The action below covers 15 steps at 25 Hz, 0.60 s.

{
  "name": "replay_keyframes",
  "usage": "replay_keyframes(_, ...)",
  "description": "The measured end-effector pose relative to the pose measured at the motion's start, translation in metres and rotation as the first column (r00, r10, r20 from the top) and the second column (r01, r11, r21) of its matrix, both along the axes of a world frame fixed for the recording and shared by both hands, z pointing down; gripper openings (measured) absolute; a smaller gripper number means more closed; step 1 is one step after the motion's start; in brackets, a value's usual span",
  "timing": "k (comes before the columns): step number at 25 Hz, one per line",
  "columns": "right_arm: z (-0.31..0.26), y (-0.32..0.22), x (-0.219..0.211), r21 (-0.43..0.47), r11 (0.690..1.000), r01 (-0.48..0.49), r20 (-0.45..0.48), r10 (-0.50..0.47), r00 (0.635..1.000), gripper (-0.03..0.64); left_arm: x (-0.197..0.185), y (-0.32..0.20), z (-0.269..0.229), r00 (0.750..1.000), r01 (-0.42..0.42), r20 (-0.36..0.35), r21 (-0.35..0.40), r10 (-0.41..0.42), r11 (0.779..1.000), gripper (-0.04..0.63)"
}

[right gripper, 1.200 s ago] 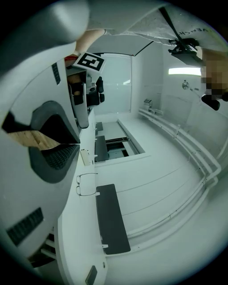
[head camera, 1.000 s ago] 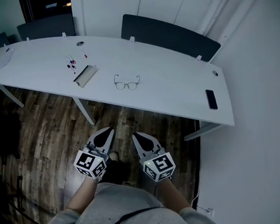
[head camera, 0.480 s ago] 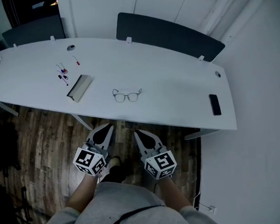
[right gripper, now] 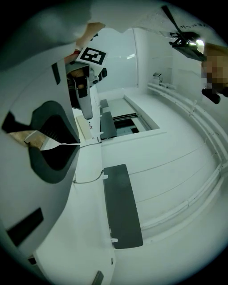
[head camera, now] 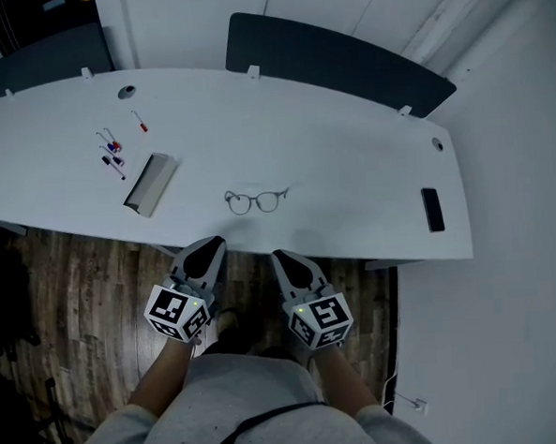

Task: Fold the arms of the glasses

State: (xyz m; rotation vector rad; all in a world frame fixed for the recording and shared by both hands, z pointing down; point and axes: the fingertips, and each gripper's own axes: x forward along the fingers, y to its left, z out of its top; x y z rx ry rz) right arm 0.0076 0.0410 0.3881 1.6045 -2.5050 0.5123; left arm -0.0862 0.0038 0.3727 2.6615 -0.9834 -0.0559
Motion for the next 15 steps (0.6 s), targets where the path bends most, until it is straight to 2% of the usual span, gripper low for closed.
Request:
replay_keyframes(2, 0.005, -0.008, 0.004, -0.013, 1.0, -0.014, 0.008, 0.014, 1.0, 0.02, 0.001, -0.007, 0.004, 1.0, -0.006, 0.008, -0.005, 0.006, 1.0, 0.017)
replay_keyframes(5, 0.013, -0.021, 0.013, -0.029, 0.999, -0.033, 0.012, 0.033, 0.999, 0.02, 0.003, -0.02, 0.011, 1.0, -0.006, 0.016, -0.015, 0.007, 1.0, 0.095)
replay_keyframes(7, 0.017, -0.031, 0.021, -0.034, 0.998, -0.045, 0.008, 0.045, 0.999, 0.02, 0.005, -0.029, 0.016, 1.0, -0.001, 0.023, -0.023, 0.001, 1.0, 0.114)
replay_keyframes(15, 0.034, -0.081, 0.059, -0.054, 0.996, -0.072, -0.001, 0.072, 0.997, 0.021, 0.015, -0.073, 0.036, 0.997, 0.037, 0.064, -0.037, -0.034, 0.999, 0.135)
